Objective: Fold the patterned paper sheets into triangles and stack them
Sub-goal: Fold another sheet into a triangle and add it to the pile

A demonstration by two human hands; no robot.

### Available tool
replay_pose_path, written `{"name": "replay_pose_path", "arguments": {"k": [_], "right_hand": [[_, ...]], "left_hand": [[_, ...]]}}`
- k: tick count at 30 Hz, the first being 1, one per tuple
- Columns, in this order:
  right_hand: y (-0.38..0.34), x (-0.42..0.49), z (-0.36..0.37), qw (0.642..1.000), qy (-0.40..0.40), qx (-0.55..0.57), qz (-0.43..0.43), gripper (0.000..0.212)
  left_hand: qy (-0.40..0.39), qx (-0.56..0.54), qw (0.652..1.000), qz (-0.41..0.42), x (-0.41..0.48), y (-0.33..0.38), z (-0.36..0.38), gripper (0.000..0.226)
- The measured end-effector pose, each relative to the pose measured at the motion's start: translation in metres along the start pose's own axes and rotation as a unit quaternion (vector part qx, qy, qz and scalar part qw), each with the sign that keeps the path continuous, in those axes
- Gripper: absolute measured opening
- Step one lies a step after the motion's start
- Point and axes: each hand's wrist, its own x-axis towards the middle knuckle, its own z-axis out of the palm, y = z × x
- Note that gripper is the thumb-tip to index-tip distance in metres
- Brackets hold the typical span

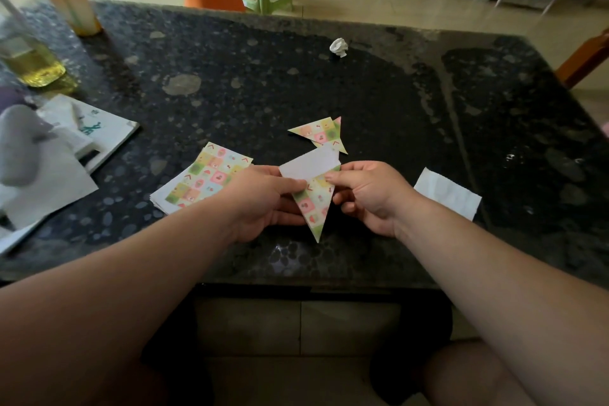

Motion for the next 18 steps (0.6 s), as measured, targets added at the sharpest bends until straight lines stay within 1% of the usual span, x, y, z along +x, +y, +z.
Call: {"name": "replay_pose_path", "arguments": {"k": [6,8,10,11,12,13,14,15,16,17,18], "right_hand": [[0.001,0.004,-0.002,0.998,-0.004,-0.058,-0.003,0.005],[-0.002,0.001,-0.005,0.995,-0.025,-0.095,0.003,0.008],[-0.003,-0.002,-0.007,0.993,-0.049,-0.109,0.008,0.009],[-0.004,-0.002,-0.007,0.992,-0.043,-0.116,0.005,0.012],[-0.004,-0.002,-0.007,0.989,-0.018,-0.145,-0.013,0.017],[-0.004,-0.002,-0.007,0.977,0.027,-0.207,-0.047,0.023],[-0.003,-0.004,-0.006,0.950,0.075,-0.287,-0.098,0.030],[-0.003,-0.006,-0.005,0.914,0.102,-0.359,-0.158,0.038],[-0.004,-0.011,-0.003,0.879,0.093,-0.417,-0.213,0.046],[-0.004,-0.017,0.000,0.851,0.064,-0.460,-0.246,0.053],[-0.002,-0.022,0.004,0.833,0.035,-0.491,-0.254,0.061]], "left_hand": [[0.018,0.017,1.000,0.005,0.003,0.000,0.000,0.019],[0.029,0.033,0.999,0.013,0.005,-0.001,-0.002,0.018],[0.029,0.044,0.999,0.009,0.003,0.001,-0.003,0.014],[0.025,0.049,0.998,0.003,0.003,0.002,-0.003,0.012],[0.026,0.055,0.998,-0.004,0.002,0.003,-0.003,0.012],[0.034,0.054,0.998,-0.013,0.002,0.004,-0.003,0.014],[0.049,0.046,0.998,-0.021,0.002,0.004,-0.001,0.014],[0.067,0.030,0.997,-0.026,0.002,0.005,-0.001,0.013],[0.082,0.007,0.996,-0.027,0.003,0.005,0.000,0.012],[0.092,-0.016,0.995,-0.026,0.004,0.005,0.002,0.013],[0.096,-0.036,0.994,-0.026,0.004,0.005,0.003,0.014]]}}
